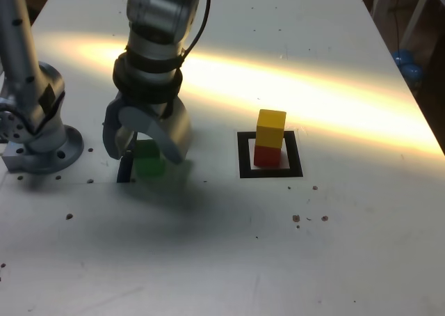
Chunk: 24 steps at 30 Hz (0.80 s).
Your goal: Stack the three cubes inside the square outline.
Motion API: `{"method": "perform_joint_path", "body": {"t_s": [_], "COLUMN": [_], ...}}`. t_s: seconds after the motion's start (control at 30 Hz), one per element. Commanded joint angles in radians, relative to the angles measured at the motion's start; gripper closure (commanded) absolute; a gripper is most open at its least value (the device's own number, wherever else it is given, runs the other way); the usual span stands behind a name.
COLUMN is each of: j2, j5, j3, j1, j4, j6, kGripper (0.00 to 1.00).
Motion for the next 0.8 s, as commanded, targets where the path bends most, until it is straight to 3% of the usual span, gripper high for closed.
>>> {"method": "perform_joint_path", "body": {"t_s": [0.0,0.2,0.3,0.77], "j2": [0.006,0.008,0.007,0.007], "j5": [-0.002,-0.003,-0.003,0.000], "j3": [0.006,0.024,0.034,0.030], "j1": [-0.003,-0.003,-0.003,-0.002], "j4": [-0.005,-0.021,-0.029,-0.030], "j6": [-0.004,-0.009,-0.010,-0.010], "kGripper": [0.38,0.71,0.81,0.82]}}
